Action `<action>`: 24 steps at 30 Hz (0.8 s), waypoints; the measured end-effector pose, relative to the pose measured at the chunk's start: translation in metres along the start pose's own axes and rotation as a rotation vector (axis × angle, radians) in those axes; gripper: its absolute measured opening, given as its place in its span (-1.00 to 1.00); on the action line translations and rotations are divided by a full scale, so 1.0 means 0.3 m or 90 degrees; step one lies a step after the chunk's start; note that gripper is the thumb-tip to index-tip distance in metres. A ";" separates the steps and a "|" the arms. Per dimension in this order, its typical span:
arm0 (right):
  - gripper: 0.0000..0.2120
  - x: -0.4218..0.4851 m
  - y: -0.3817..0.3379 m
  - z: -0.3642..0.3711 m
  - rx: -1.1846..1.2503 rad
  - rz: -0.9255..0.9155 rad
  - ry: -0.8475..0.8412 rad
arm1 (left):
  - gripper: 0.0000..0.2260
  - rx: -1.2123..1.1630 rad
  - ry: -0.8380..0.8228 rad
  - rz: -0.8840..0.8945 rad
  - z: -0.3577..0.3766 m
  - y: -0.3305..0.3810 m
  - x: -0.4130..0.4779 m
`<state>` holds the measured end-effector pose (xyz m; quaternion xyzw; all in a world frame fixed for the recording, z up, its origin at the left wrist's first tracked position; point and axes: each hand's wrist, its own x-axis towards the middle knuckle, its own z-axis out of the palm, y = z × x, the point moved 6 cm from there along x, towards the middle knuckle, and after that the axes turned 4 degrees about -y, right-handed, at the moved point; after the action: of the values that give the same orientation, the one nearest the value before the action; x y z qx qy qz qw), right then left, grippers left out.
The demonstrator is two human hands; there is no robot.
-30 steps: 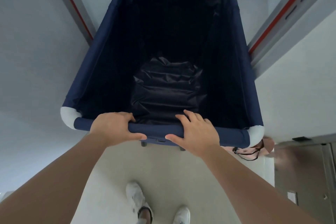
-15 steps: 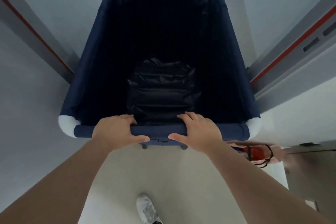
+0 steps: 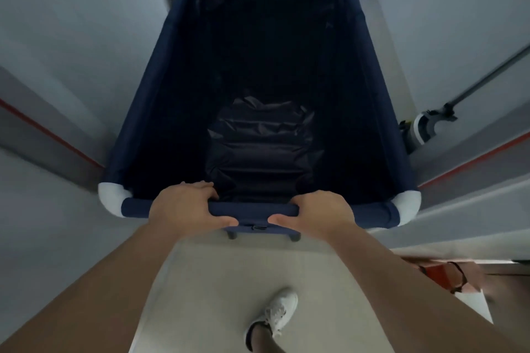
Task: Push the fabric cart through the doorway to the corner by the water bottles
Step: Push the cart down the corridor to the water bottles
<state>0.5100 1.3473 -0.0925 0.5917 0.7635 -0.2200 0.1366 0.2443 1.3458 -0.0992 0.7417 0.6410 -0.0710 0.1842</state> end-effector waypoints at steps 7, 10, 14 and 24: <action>-0.22 0.216 0.035 -0.131 -0.001 0.010 0.009 | -0.16 0.017 0.013 0.042 -0.107 -0.033 0.237; -0.21 0.285 0.055 -0.184 -0.001 0.012 0.015 | -0.14 0.025 -0.016 0.047 -0.136 -0.039 0.332; -0.24 0.376 0.058 -0.239 0.002 0.021 0.016 | -0.16 0.044 -0.007 0.081 -0.182 -0.059 0.443; -0.21 0.615 -0.045 -0.347 0.065 0.094 0.023 | -0.12 0.117 0.009 0.182 -0.325 -0.244 0.722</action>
<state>0.4538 1.5520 -0.0864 0.6562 0.7081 -0.2371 0.1083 0.1965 1.5898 -0.0966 0.8395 0.5212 -0.0970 0.1192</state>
